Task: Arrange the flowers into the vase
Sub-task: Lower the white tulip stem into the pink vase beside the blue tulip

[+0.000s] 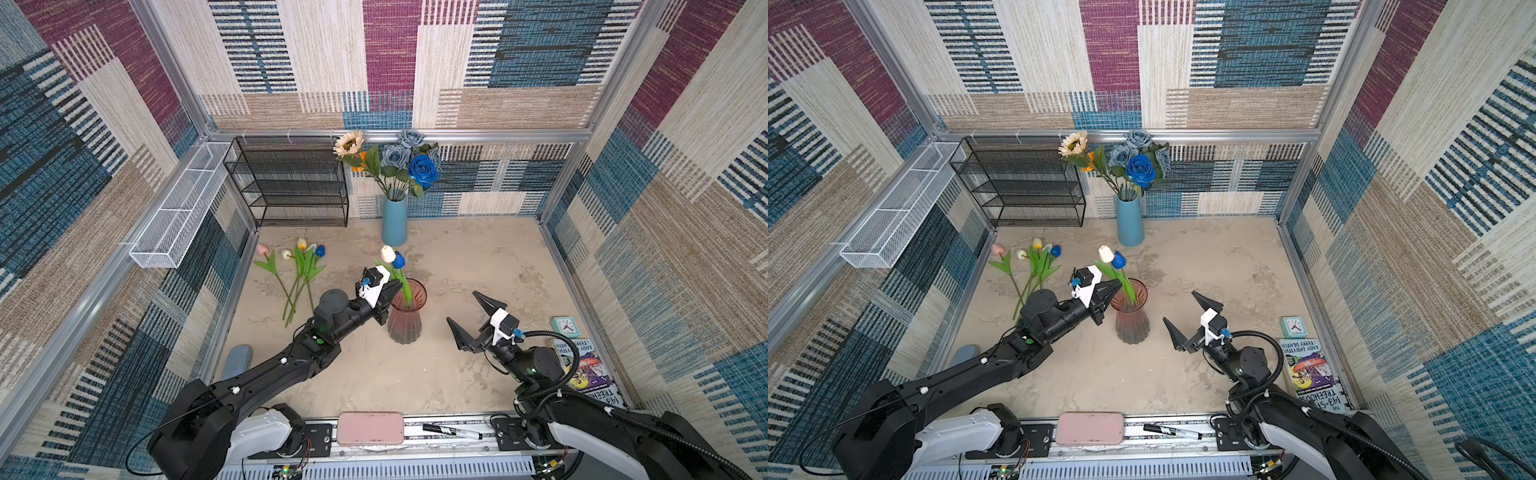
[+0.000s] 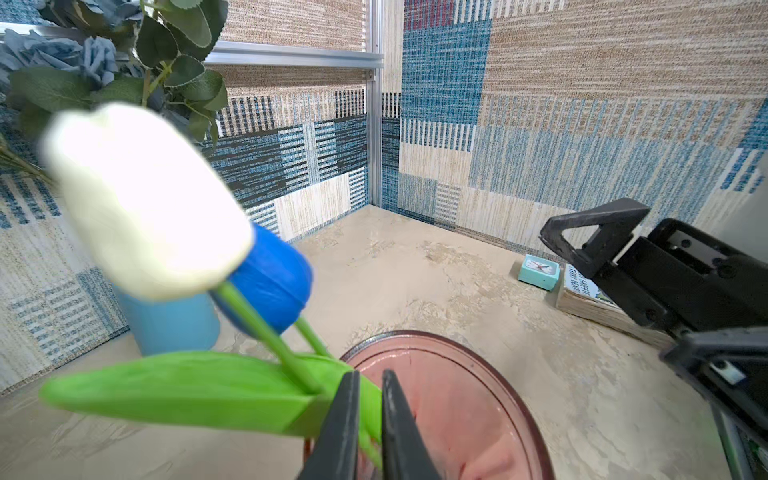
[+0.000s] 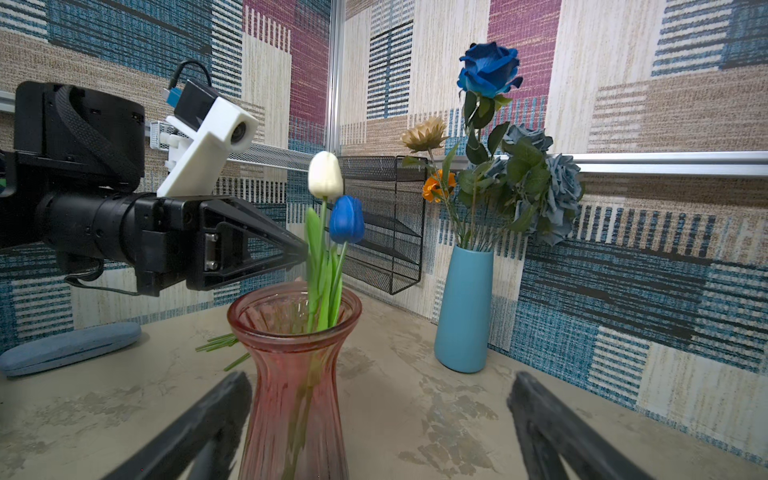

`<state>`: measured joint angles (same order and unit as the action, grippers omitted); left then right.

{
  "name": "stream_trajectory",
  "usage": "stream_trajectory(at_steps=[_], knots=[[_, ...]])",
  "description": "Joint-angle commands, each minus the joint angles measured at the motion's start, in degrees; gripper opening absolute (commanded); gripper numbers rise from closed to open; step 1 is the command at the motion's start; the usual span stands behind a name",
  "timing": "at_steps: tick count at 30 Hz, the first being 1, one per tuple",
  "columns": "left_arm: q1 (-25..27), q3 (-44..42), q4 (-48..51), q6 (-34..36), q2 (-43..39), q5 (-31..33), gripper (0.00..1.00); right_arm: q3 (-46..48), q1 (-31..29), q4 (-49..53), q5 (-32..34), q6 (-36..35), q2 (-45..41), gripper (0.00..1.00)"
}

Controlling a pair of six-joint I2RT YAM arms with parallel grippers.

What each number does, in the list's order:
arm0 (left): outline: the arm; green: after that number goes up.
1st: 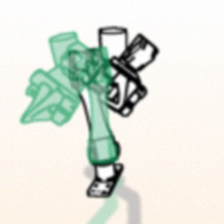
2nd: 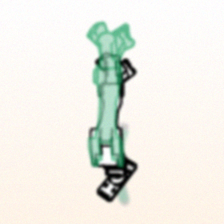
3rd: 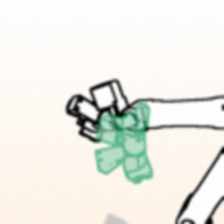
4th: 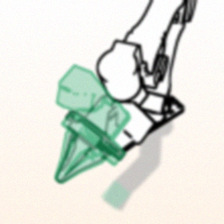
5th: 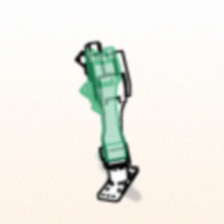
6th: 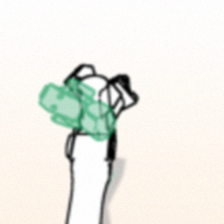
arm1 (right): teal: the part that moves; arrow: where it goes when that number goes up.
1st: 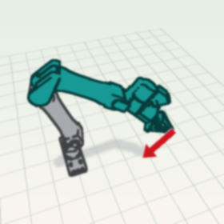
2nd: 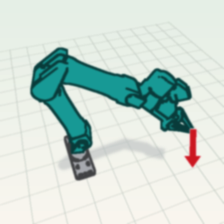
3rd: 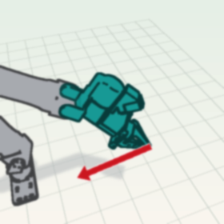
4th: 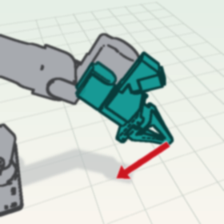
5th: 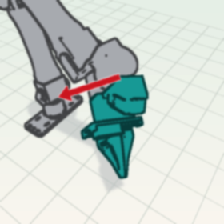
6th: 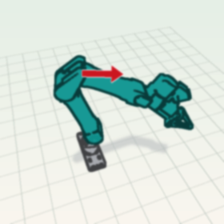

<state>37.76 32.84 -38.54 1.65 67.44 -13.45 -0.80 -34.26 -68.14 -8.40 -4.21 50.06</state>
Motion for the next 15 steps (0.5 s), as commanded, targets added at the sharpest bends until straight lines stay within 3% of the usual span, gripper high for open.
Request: stream_trajectory(at_steps=[1,15], knots=[[0.0,0.8,0.9,1.1,-0.5,0.7,0.21,-0.1,-0.1,-0.8,0.7,-0.2,-0.3,1.0],[-0.1,2.7,14.6,1.9,-8.0,0.4,0.34,0.0,-0.1,-0.5,0.4,-0.3,-1.0,1.0]])
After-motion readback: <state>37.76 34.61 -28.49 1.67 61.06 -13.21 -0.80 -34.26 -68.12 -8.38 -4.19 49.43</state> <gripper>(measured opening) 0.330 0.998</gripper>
